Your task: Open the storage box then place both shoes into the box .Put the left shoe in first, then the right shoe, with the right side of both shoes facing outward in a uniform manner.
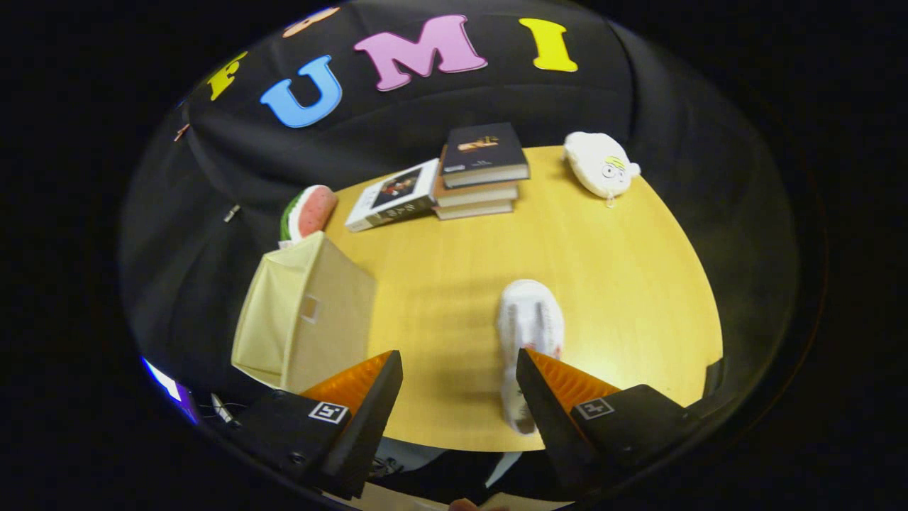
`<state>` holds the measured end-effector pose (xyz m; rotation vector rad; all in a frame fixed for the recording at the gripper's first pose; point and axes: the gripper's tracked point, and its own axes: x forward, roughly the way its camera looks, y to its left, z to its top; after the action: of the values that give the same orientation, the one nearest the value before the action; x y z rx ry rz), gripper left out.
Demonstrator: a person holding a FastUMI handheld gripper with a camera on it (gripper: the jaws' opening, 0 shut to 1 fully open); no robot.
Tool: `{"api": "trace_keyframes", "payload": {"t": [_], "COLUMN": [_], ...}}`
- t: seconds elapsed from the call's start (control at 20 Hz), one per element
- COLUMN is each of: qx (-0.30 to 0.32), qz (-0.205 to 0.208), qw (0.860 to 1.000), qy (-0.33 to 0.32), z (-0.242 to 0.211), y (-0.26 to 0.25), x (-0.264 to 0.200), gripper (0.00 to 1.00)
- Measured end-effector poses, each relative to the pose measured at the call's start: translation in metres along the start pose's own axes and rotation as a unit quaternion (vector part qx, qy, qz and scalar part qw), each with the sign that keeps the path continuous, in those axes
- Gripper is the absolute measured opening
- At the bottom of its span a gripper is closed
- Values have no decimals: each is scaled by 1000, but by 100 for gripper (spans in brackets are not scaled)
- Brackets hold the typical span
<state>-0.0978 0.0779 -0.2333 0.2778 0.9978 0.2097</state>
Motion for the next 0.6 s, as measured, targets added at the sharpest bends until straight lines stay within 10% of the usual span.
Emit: {"api": "trace_keyframes", "payload": {"t": [0.6], "qx": [-55], "qz": [-74], "qw": [994], "qy": [54], "z": [-45], "y": [-93], "x": [87], "gripper": [97]}}
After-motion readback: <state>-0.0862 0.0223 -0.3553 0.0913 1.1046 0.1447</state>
